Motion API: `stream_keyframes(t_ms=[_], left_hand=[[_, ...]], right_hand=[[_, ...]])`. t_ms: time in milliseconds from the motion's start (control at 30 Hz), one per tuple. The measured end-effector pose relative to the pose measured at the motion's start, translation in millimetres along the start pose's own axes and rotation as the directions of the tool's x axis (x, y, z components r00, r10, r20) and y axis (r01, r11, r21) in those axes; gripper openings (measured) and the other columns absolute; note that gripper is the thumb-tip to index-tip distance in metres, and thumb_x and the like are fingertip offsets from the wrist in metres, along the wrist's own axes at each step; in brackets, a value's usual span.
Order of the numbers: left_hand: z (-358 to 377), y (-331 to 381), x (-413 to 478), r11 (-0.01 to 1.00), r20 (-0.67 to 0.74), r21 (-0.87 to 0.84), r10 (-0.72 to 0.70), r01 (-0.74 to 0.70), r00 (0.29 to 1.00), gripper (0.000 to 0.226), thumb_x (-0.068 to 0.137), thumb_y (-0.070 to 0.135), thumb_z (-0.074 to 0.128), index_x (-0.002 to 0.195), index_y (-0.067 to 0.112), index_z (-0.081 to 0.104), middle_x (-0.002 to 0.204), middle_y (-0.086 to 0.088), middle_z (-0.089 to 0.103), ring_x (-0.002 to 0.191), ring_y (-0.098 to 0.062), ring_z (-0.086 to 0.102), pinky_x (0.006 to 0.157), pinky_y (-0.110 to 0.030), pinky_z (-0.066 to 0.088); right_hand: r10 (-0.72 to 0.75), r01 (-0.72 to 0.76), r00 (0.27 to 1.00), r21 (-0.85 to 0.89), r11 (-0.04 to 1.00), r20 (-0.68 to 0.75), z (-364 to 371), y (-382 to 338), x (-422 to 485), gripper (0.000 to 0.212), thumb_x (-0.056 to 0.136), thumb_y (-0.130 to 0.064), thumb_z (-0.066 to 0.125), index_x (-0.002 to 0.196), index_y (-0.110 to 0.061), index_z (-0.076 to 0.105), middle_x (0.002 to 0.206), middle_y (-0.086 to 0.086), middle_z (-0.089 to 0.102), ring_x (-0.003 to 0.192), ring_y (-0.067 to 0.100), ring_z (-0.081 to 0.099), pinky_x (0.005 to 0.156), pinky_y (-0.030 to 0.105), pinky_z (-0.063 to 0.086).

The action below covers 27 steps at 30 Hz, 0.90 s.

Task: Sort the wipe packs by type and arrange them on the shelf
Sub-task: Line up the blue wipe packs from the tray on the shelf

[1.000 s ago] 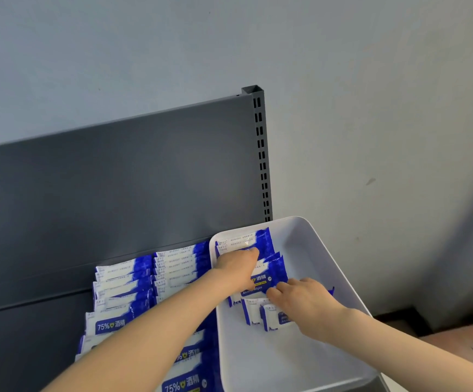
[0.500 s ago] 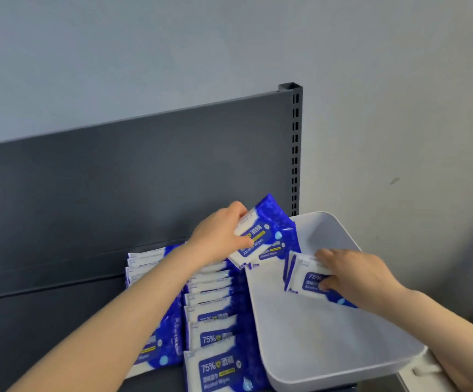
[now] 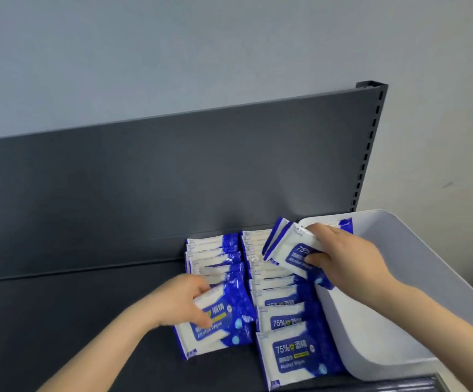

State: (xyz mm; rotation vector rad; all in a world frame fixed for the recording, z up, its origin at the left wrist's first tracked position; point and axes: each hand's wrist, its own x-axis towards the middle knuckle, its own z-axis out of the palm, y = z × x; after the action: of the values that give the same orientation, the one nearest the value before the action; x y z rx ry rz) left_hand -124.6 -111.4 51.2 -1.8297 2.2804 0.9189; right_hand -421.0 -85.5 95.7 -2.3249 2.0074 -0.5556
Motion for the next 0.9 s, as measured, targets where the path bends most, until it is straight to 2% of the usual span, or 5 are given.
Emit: stream_keyframes(t_ms=[167, 433, 567, 667, 900], left_hand=[[43.3, -31.2, 0.2, 0.998, 0.141, -0.064, -0.012, 0.022, 0.99, 0.034, 0.058, 0.03, 0.08, 0.088, 0.025, 0.065, 0.09, 0.009, 0.071, 0.086, -0.011, 0.068, 0.078, -0.036, 0.057], [41.5, -38.5, 30.4, 0.999, -0.197, -0.018, 0.025, -0.029, 0.98, 0.033, 0.068, 0.032, 0.077, 0.098, 0.033, 0.064, 0.1, 0.019, 0.065, 0.089, -0.004, 0.061, 0.076, -0.03, 0.054], [40.3, -41.4, 42.0, 0.992, -0.211, -0.007, 0.124, -0.128, 0.97, 0.027, 0.074, 0.029, 0.075, 0.1, 0.032, 0.07, 0.103, 0.015, 0.065, 0.093, -0.006, 0.06, 0.081, -0.031, 0.054], [42.9, -50.1, 43.5, 0.983, -0.201, -0.004, 0.178, -0.182, 0.963, 0.048, 0.067, 0.027, 0.082, 0.112, 0.031, 0.066, 0.108, 0.016, 0.061, 0.101, -0.005, 0.057, 0.085, -0.025, 0.049], [47.2, -67.2, 29.0, 0.969, -0.335, -0.16, 0.126, -0.189, 0.934, 0.062, 0.072, 0.018, 0.081, 0.129, 0.03, 0.058, 0.121, 0.015, 0.055, 0.108, 0.0, 0.052, 0.097, -0.023, 0.046]], right_hand=[[-0.049, 0.048, 0.998, 0.033, 0.998, 0.047, 19.6, -35.3, -1.5, 0.03, 0.093, -0.036, 0.051, 0.121, -0.028, 0.044, 0.123, -0.01, 0.056, 0.108, 0.016, 0.054, 0.068, 0.028, 0.036], [-0.092, 0.065, 0.971, 0.123, 0.99, 0.22, 39.8, -68.8, -10.6, 0.023, 0.09, -0.035, 0.055, 0.11, -0.024, 0.049, 0.112, -0.006, 0.06, 0.103, 0.018, 0.056, 0.078, 0.031, 0.045], [-0.236, 0.211, 0.862, 0.107, 0.972, 0.449, 74.0, -96.1, -21.4, 0.02, 0.086, -0.032, 0.059, 0.1, -0.02, 0.048, 0.107, 0.001, 0.06, 0.101, 0.025, 0.056, 0.071, 0.032, 0.04], [-0.311, 0.272, 0.792, 0.152, 0.95, 0.526, 101.1, -117.0, -28.4, 0.025, 0.087, -0.028, 0.061, 0.108, -0.018, 0.051, 0.112, 0.004, 0.061, 0.104, 0.026, 0.056, 0.071, 0.031, 0.036], [-0.274, 0.265, 0.811, 0.093, 0.96, 0.517, 136.2, -127.8, -28.5, 0.041, 0.086, -0.032, 0.064, 0.12, -0.014, 0.049, 0.113, 0.007, 0.058, 0.103, 0.028, 0.056, 0.082, 0.036, 0.045]])
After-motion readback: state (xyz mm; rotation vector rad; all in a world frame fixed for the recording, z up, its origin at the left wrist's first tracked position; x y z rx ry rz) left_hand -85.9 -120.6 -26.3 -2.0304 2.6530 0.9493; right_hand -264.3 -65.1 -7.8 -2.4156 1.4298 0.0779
